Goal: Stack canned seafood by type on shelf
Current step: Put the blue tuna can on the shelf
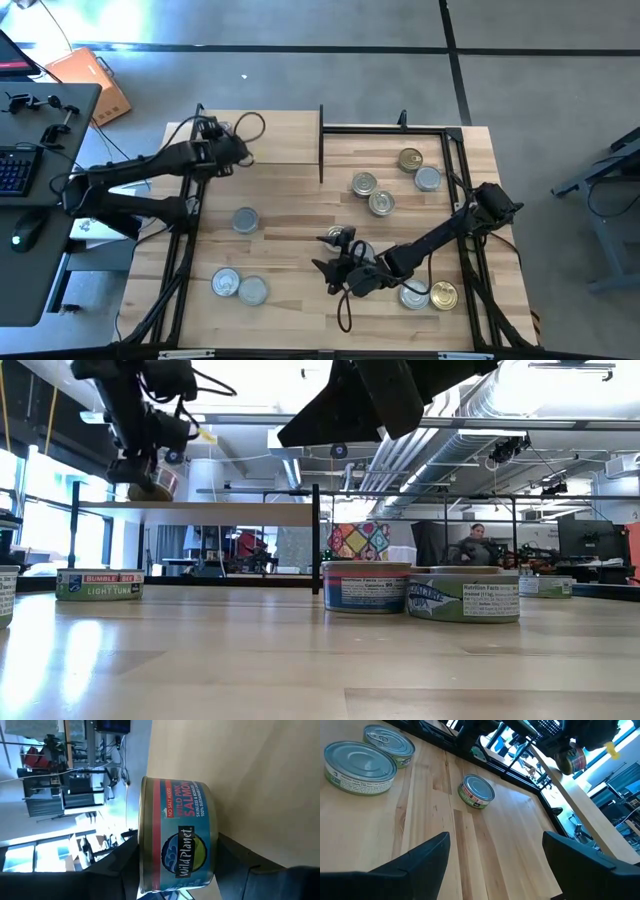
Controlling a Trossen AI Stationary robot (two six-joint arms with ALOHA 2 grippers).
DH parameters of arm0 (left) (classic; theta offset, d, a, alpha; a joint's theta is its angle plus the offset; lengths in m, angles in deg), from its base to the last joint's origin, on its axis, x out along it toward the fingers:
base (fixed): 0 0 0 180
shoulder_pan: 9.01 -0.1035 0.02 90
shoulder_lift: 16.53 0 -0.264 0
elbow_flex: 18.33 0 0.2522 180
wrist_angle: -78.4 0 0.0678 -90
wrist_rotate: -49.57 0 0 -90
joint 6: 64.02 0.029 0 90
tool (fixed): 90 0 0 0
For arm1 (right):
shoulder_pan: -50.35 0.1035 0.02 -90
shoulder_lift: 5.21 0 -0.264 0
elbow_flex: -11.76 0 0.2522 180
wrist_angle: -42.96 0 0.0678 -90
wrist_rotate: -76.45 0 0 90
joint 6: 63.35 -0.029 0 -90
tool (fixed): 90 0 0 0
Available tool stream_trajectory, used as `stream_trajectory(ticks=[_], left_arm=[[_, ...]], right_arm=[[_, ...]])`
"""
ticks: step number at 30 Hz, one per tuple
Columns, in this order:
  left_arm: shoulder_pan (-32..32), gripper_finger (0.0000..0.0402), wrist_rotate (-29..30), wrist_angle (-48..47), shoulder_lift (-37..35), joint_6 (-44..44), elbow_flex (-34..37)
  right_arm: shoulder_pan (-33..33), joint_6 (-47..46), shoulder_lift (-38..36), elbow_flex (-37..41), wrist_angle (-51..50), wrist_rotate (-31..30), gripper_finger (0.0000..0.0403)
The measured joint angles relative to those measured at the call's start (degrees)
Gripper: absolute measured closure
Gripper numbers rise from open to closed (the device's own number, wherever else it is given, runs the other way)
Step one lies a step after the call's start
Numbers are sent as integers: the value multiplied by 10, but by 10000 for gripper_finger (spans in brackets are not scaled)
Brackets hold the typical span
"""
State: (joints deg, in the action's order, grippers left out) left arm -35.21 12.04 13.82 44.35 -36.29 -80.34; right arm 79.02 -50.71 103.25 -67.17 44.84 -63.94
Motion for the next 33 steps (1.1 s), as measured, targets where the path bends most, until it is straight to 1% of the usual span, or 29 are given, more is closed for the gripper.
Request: stream_trajectory(ticks=[2,4,6,9,13,20,25,27,29,31,33], left_arm=[[-17,217,-14,18,0,25,0],[-32,195,-29,27,0,45,0],[-46,178,-66,20,2,62,3],[-66,169,-118,20,1,70,2],[-80,170,-123,21,2,70,2],[-80,164,-125,3,-12,80,1],[-87,161,-152,-26,-33,57,-37],[-93,161,-176,-28,-42,45,-56],[-104,161,-216,-25,-48,28,-75],[-121,162,-262,-23,-49,10,-88],[-144,170,-286,-15,-46,-2,-92]], right_arm=[[0,-3,0,0,0,0,91],[0,-7,0,0,0,0,91],[0,-8,0,0,0,0,91],[0,-9,0,0,0,1,91],[0,-11,0,0,0,3,91],[-2,-11,0,0,0,3,91],[-8,-13,0,0,1,12,91],[-9,-13,0,0,1,13,91],[-9,-12,0,0,4,13,91],[-9,-12,0,0,9,13,91],[-9,-11,0,0,14,13,91]])
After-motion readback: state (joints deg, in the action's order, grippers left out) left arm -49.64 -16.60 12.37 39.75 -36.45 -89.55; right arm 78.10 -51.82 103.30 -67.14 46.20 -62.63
